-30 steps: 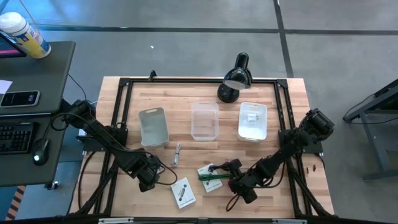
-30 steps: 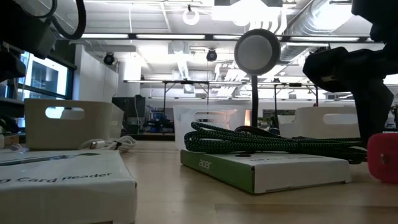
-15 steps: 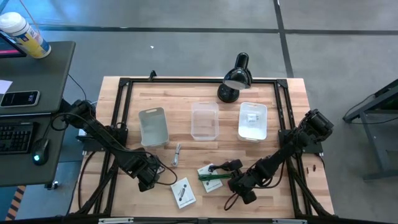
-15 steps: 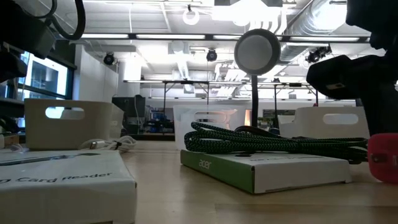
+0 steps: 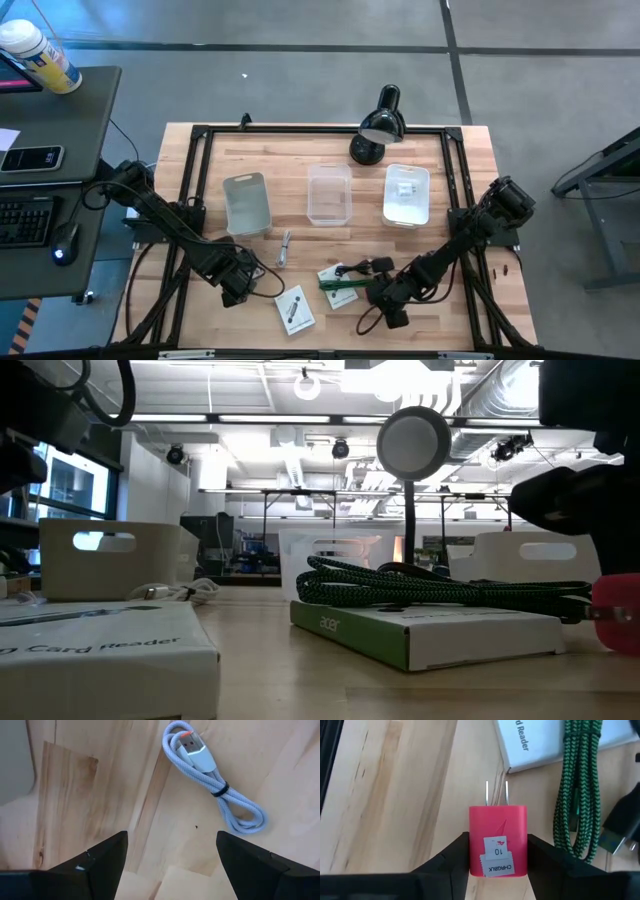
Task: Pick and place items into bin
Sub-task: Put the pink charger adapter into the white bin
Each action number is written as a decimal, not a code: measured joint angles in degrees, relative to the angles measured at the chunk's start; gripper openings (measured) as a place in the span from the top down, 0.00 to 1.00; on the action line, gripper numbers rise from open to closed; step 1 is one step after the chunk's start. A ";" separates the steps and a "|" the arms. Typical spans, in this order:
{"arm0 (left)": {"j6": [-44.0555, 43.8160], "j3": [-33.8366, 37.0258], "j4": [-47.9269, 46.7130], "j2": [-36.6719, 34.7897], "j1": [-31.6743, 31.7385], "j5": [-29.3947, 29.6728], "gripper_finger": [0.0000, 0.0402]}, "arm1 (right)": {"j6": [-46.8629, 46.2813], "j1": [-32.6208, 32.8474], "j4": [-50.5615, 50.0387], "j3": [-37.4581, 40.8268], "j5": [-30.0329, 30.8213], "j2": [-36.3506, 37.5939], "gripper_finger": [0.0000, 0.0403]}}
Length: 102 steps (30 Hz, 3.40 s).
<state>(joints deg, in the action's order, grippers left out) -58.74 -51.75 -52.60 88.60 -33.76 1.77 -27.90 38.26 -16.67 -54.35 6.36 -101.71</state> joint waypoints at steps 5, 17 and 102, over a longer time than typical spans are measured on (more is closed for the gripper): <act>0.63 0.00 -0.07 0.00 0.00 0.39 0.27 | -3.79 0.04 0.13 0.01 -0.06 0.08 0.60; 1.75 0.00 -0.09 0.00 0.00 2.76 0.27 | -5.75 0.02 -0.61 0.07 -1.57 0.48 0.60; -0.14 0.00 3.28 -0.02 0.04 13.81 0.27 | -9.17 -45.29 -41.97 7.58 12.02 33.22 0.60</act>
<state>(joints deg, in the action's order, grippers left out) -58.88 -51.75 -49.32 88.58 -33.71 15.57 -37.08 -7.03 -58.64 -46.76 18.38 -68.49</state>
